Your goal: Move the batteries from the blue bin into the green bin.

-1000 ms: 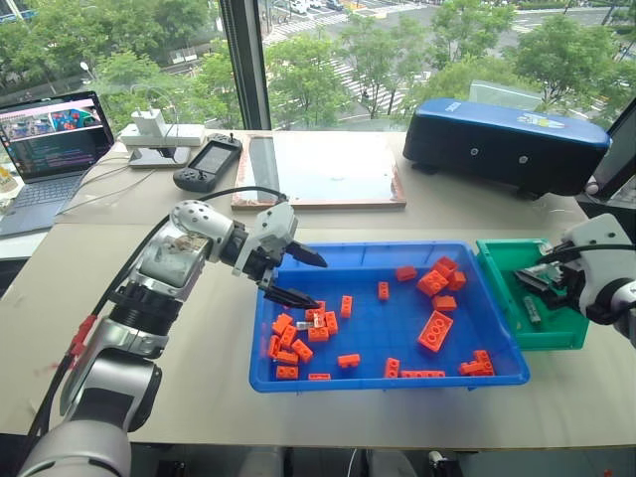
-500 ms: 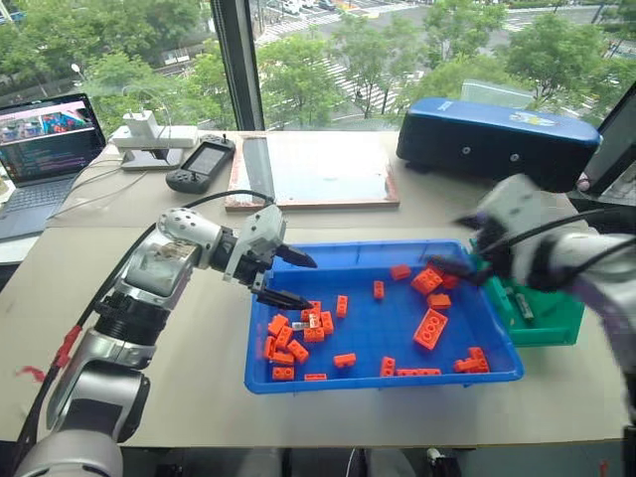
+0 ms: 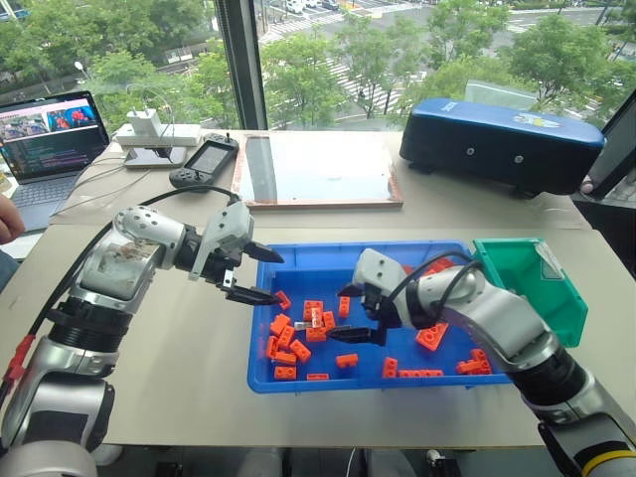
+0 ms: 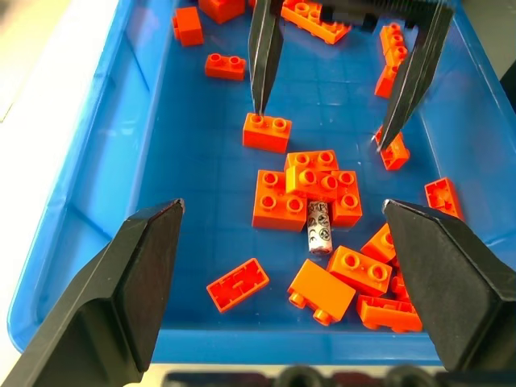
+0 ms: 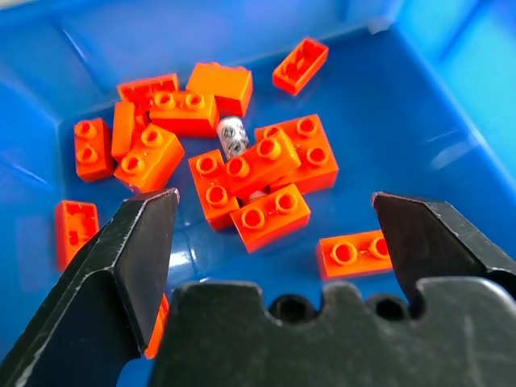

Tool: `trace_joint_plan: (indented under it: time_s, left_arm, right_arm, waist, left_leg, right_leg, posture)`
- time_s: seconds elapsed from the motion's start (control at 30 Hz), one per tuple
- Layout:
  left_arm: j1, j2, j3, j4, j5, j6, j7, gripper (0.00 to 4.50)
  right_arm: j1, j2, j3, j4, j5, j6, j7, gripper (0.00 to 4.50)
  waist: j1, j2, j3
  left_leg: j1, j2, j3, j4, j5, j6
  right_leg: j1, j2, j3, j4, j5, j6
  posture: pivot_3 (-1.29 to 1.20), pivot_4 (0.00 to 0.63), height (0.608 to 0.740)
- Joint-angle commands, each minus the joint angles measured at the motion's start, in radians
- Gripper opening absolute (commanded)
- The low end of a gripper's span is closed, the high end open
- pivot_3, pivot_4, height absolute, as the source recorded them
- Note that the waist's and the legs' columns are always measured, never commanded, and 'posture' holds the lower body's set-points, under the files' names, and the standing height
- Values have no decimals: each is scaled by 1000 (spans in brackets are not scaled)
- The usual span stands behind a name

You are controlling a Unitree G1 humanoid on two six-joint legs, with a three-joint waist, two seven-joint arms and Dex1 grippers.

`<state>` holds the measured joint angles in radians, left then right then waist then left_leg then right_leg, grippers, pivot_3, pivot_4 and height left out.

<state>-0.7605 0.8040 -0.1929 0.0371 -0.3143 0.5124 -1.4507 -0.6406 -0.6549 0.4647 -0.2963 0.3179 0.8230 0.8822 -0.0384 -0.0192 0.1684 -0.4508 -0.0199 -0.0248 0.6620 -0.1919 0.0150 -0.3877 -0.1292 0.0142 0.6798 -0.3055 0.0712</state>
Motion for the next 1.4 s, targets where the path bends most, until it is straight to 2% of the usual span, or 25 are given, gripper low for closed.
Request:
trace_joint_plan:
  time_s: [0.03, 0.3, 0.5, 0.6, 0.83, 0.87, 1.1, 1.23, 1.3, 1.33, 1.4]
  left_arm:
    - [3, 15, 30, -46, -19, 17, 14, 4266]
    - [14, 11, 33, -89, -33, 44, 38, 4266]
    - [31, 15, 38, -118, -48, 57, 52, 4266]
    - [34, 14, 40, -121, -51, 59, 59, 4266]
    - [38, 7, 37, -124, -59, 57, 69, 4266]
    - [37, 4, 35, -123, -58, 56, 70, 4266]
    - [37, -12, 28, -117, -57, 49, 71, 4266]
    - [35, -20, 26, -111, -54, 45, 69, 4266]
    - [34, -23, 26, -110, -53, 44, 68, 4266]
    - [34, -24, 26, -109, -53, 43, 67, 4266]
    - [35, -24, 27, -109, -53, 42, 64, 4266]
  right_arm:
    - [-24, 27, 5, 61, -32, -90, 44, 4482]
    - [-45, 57, 54, 189, -130, -268, 152, 4482]
    - [-51, 79, 81, 226, -192, -333, 193, 4482]
    - [-54, 86, 83, 230, -209, -337, 205, 3799]
    - [-54, 49, 19, 197, -197, -301, 234, 1473]
    - [-55, 38, 1, 190, -190, -292, 239, 1425]
    - [-93, -113, -159, 238, -213, -270, 222, 1426]
    - [-110, -146, -198, 304, -223, -274, 207, 1426]
    - [-113, -155, -198, 322, -243, -297, 206, 2429]
    - [-115, -157, -198, 322, -247, -299, 208, 2616]
    - [-129, -140, -205, 304, -242, -293, 201, 3296]
  waist:
    - [-3, 0, 0]
    - [-5, 0, 0]
    - [-5, 0, 0]
    - [-5, 0, 0]
    - [-5, 0, 0]
    - [-5, 0, 0]
    - [1, 0, 0]
    - [-2, 0, 0]
    - [-6, 0, 0]
    - [-7, 0, 0]
    - [-6, 0, 0]
  left_leg:
    - [0, 0, 0, 0, 0, 0]
    - [1, 0, 0, 0, 0, 0]
    - [2, 0, 0, 0, 0, 0]
    - [2, 0, 0, 0, 0, 0]
    - [2, 0, 0, 0, 0, 0]
    - [2, 0, 0, 0, 0, 0]
    - [2, 0, 1, 0, 0, 0]
    - [2, 0, 1, 0, 0, 0]
    - [2, 0, 1, -1, 0, 0]
    - [2, 0, 1, -1, 0, 0]
    - [2, 0, 1, -1, 0, 0]
  right_leg:
    - [0, 0, 0, 0, 0, 0]
    - [0, 0, 0, 1, 0, 0]
    - [0, 0, 0, 1, 0, 0]
    - [0, 0, 0, 1, 0, 0]
    - [0, 0, 0, 1, 0, 0]
    - [0, 0, 0, 1, 0, 0]
    - [1, 0, 0, 1, 0, 0]
    - [1, 0, 0, 1, 0, 0]
    - [0, 0, 0, 1, 0, 0]
    - [0, 0, 0, 1, 0, 0]
    - [0, 0, 1, 1, 0, 0]
  posture:
    - [0, 150, 732]
    - [0, 150, 732]
    - [0, 150, 732]
    - [0, 150, 732]
    - [0, 150, 732]
    - [0, 150, 732]
    - [0, 150, 732]
    - [0, 150, 732]
    - [0, 150, 732]
    - [0, 150, 732]
    - [0, 150, 732]
